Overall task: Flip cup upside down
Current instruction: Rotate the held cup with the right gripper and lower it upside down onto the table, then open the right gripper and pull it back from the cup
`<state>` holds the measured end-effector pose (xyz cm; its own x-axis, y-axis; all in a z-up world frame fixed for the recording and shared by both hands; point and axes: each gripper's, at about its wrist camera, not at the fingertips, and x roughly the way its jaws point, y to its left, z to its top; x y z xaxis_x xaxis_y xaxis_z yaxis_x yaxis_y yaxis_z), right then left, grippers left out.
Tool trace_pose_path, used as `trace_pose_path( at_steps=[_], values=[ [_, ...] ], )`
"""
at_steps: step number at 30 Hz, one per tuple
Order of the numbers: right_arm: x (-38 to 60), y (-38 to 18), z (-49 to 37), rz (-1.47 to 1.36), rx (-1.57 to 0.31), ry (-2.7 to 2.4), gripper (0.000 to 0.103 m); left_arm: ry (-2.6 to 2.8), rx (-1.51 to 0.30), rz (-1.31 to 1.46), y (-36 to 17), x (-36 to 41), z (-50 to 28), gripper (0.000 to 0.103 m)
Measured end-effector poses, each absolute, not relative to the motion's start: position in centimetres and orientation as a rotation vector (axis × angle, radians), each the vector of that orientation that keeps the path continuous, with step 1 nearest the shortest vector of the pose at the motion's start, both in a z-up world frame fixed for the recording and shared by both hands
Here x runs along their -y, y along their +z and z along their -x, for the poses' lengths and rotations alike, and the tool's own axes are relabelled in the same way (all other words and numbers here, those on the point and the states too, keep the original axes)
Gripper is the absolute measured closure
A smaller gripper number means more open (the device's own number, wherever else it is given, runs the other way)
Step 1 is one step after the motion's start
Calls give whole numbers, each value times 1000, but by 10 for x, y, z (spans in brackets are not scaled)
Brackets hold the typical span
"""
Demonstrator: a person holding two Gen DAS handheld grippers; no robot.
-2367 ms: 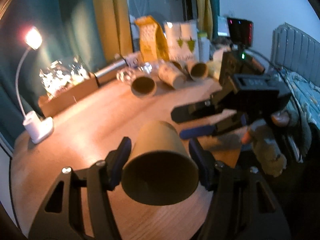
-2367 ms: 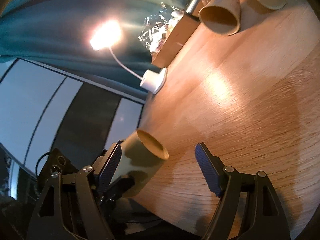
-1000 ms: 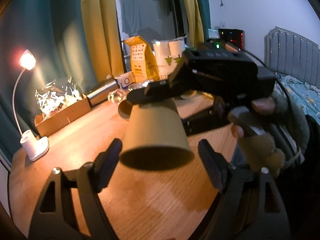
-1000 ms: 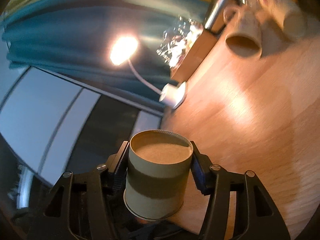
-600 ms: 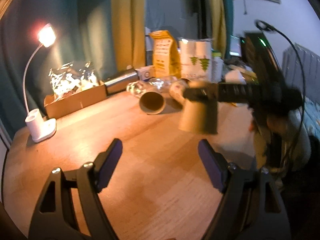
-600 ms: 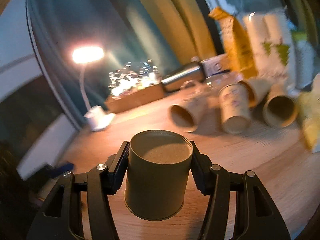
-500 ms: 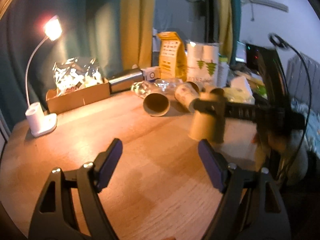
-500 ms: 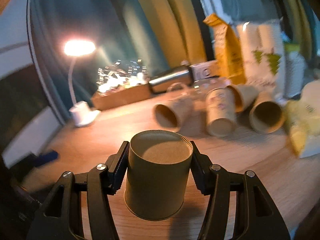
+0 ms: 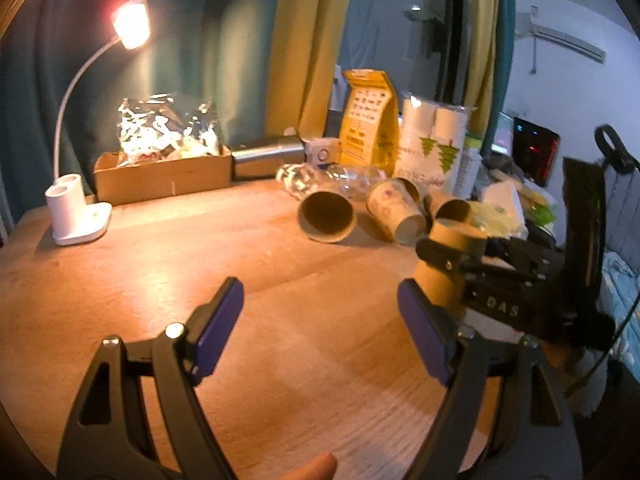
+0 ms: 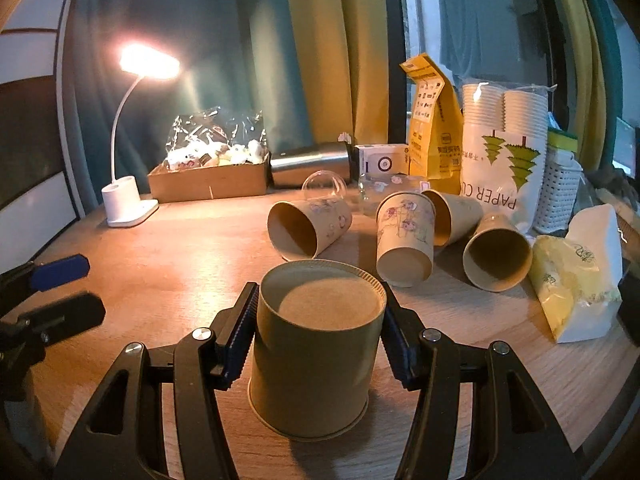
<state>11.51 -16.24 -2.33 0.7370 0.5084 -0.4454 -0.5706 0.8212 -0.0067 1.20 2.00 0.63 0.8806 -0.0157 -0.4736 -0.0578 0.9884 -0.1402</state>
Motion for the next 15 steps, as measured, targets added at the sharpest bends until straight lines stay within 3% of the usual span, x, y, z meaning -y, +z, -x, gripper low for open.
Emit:
trace_pose_path(
  at_steps=[10,15],
  values=[
    [169,-23,-111,107,-426,601,41,120,-425,86,11,-10,-5,22],
    [180,-19,-95,92,-424,611,34,150,-381,76,14,-6,-3,22]
  ],
)
